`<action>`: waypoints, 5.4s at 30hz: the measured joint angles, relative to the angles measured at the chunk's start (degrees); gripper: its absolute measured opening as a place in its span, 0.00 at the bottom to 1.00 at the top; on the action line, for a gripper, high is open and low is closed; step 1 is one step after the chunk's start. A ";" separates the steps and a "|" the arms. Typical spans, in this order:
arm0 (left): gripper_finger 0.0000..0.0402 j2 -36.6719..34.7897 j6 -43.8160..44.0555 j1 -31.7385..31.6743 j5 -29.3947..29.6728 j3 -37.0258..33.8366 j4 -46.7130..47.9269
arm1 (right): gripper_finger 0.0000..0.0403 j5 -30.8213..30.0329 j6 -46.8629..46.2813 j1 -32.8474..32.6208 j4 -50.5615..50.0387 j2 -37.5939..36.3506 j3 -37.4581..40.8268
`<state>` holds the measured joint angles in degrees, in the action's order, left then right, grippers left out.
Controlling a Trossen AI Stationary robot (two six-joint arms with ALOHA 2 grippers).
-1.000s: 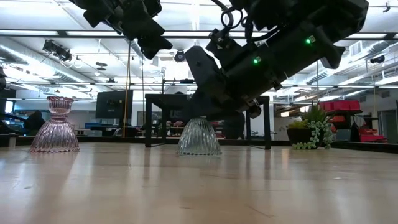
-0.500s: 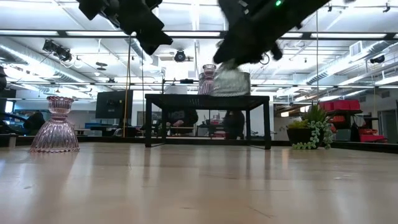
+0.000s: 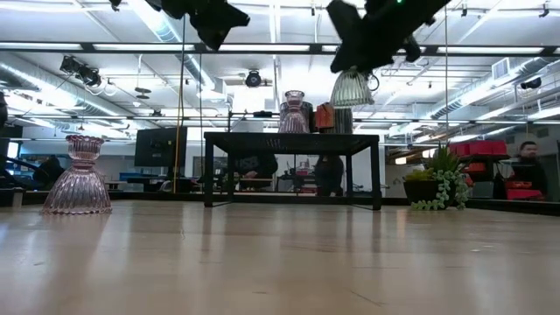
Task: Pick & Place candle stick holders
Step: Put the green candle holder on the shelf aligned with the pink candle holder, then put the pink candle holder on the shelf aligned with the pink and green candle holders
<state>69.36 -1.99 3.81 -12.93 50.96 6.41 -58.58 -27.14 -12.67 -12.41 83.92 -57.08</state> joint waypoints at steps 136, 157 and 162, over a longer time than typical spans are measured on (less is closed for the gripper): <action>0.49 -22.97 54.30 34.28 47.34 -18.73 45.87 | 0.67 24.43 3.77 -15.39 26.09 -21.43 16.59; 0.49 -17.55 64.49 40.52 49.51 -18.83 48.90 | 0.67 23.49 8.25 -17.86 40.16 -11.92 16.59; 0.49 -17.55 67.72 40.53 50.73 -22.07 47.12 | 0.67 23.46 8.72 -18.01 40.41 -11.92 16.61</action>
<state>51.81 65.73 44.34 37.80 28.89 53.52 -35.11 -18.41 -30.68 28.00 72.01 -40.47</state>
